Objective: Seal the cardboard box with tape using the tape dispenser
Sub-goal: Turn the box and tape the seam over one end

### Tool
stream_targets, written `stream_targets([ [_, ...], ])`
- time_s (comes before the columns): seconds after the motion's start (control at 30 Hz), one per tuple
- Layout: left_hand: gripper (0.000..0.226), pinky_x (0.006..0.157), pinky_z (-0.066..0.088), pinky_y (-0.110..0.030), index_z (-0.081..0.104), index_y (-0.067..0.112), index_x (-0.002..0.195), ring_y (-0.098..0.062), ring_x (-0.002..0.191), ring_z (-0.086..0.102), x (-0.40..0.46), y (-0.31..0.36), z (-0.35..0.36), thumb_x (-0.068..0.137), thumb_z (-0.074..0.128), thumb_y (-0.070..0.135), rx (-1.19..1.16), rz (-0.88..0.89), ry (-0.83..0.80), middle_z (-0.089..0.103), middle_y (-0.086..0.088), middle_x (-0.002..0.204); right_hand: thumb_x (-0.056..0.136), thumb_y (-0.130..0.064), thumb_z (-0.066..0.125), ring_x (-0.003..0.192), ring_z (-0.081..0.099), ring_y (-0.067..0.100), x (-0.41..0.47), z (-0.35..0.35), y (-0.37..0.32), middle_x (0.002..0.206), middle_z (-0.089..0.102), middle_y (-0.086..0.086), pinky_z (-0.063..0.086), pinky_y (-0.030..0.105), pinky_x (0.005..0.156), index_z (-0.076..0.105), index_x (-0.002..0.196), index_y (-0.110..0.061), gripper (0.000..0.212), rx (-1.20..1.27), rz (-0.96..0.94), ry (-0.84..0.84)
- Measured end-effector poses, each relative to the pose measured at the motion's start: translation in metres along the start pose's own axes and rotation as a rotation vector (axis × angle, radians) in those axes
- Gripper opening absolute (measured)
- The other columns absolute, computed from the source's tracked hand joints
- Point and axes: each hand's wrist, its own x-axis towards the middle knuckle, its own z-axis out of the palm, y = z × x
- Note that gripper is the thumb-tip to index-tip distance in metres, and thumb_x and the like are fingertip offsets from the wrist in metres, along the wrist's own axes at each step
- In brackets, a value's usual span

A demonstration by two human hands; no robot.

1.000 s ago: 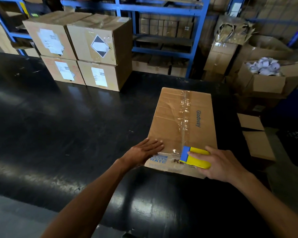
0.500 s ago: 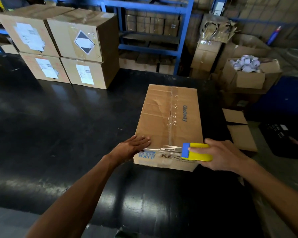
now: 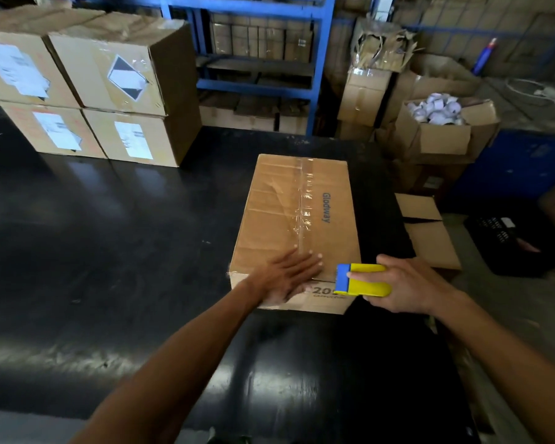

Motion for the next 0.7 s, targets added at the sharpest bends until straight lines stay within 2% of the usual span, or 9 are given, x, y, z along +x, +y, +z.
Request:
stream_targets([
  [0.17, 0.059, 0.118, 0.028, -0.042, 0.028, 0.012, 0.155, -0.02, 0.148, 0.026, 0.005, 0.003, 0.021, 0.106, 0.026, 0.044, -0.017, -0.037, -0.031, 0.027, -0.004, 0.162, 0.082, -0.062, 0.056, 0.073, 0.047, 0.012, -0.001, 0.005, 0.001, 0.104, 0.046, -0.004, 0.04, 0.027, 0.062, 0.032, 0.139, -0.057, 0.062, 0.019, 0.011, 0.009],
  [0.37, 0.058, 0.121, 0.021, -0.04, 0.02, 0.022, 0.157, -0.014, 0.15, 0.018, 0.006, 0.003, 0.012, 0.105, 0.019, 0.048, -0.082, -0.075, -0.025, 0.021, 0.004, 0.163, 0.081, -0.063, 0.056, 0.073, 0.052, 0.015, 0.0, 0.015, 0.005, 0.102, 0.045, -0.004, 0.049, 0.033, 0.064, 0.032, 0.138, -0.057, 0.063, 0.05, -0.003, 0.022],
  [0.5, 0.055, 0.12, 0.027, -0.039, 0.024, 0.026, 0.156, -0.014, 0.148, 0.023, 0.007, 0.002, 0.014, 0.105, 0.022, 0.047, -0.084, -0.078, -0.012, 0.027, 0.004, 0.161, 0.083, -0.06, 0.058, 0.073, 0.048, 0.013, -0.003, 0.016, 0.007, 0.105, 0.046, -0.002, 0.042, 0.028, 0.062, 0.032, 0.141, -0.054, 0.063, 0.033, -0.017, 0.064],
  [0.6, 0.054, 0.116, 0.034, -0.041, 0.033, 0.023, 0.153, -0.015, 0.145, 0.031, 0.006, 0.0, 0.011, 0.105, 0.028, 0.046, -0.116, -0.061, -0.005, 0.034, 0.002, 0.158, 0.084, -0.06, 0.057, 0.074, 0.047, 0.011, -0.007, 0.014, 0.012, 0.104, 0.043, -0.003, 0.041, 0.026, 0.061, 0.024, 0.143, -0.056, 0.067, 0.072, -0.039, 0.046],
  [0.7, 0.054, 0.116, 0.034, -0.042, 0.034, 0.022, 0.153, -0.017, 0.146, 0.032, 0.005, -0.004, 0.01, 0.105, 0.027, 0.045, -0.14, -0.04, -0.001, 0.034, 0.001, 0.159, 0.084, -0.063, 0.054, 0.074, 0.047, 0.011, -0.026, 0.017, 0.036, 0.102, 0.04, -0.004, 0.043, 0.025, 0.062, 0.014, 0.141, -0.061, 0.07, 0.099, -0.072, 0.036],
])
